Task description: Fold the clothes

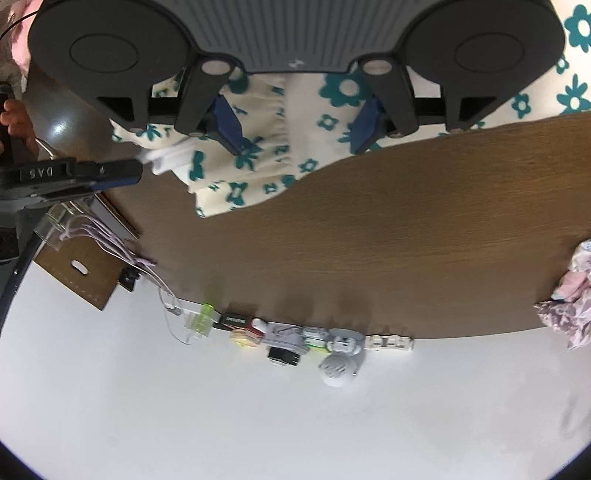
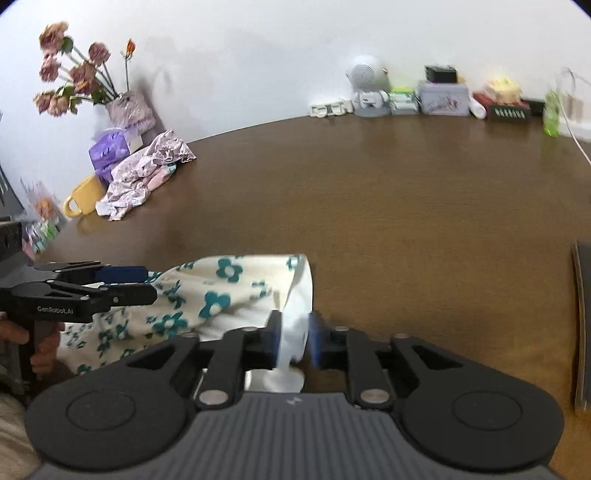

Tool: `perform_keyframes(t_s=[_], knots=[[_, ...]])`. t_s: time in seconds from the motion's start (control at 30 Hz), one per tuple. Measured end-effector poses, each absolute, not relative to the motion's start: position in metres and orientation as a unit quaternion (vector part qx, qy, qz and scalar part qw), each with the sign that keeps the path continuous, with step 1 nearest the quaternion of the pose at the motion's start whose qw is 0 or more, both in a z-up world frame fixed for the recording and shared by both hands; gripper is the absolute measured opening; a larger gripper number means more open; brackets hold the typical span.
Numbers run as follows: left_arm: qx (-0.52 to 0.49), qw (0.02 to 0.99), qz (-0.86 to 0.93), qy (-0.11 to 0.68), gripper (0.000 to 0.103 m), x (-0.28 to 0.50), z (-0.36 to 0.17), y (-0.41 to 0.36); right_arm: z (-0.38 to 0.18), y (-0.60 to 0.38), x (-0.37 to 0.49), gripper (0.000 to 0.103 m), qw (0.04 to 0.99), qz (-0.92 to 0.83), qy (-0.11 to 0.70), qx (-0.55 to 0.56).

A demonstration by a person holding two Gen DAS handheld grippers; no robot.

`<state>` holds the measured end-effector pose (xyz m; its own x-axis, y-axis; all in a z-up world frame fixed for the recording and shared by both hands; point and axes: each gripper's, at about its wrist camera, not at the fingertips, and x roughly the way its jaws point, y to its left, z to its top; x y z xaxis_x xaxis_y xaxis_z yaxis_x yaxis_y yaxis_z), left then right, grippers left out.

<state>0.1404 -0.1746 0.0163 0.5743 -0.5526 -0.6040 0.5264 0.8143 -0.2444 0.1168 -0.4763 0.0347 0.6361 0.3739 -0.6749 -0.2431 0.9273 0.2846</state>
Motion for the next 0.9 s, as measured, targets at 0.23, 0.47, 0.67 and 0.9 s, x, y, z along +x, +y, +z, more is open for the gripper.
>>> perform_keyframes(t_s=[0.23,0.47,0.67,0.9], knots=[[0.0,0.883,-0.307,0.356,0.063,0.134,0.012,-0.18,0.02,-0.468,0.101,0.024,0.894,0.174,0.406,0.083],[0.011,0.884,-0.306,0.352,0.065,0.127,0.011,-0.181,0.014,-0.462,0.106,0.004,0.897,0.16,0.405,0.07],[-0.004,0.888,-0.305,0.343,0.067,0.123,0.018,-0.172,0.032,-0.471,0.094,0.009,0.917,0.138,0.355,0.117],[0.001,0.892,-0.302,0.338,0.062,0.118,0.023,-0.168,0.03,-0.441,0.117,0.013,0.907,0.193,0.352,0.127]])
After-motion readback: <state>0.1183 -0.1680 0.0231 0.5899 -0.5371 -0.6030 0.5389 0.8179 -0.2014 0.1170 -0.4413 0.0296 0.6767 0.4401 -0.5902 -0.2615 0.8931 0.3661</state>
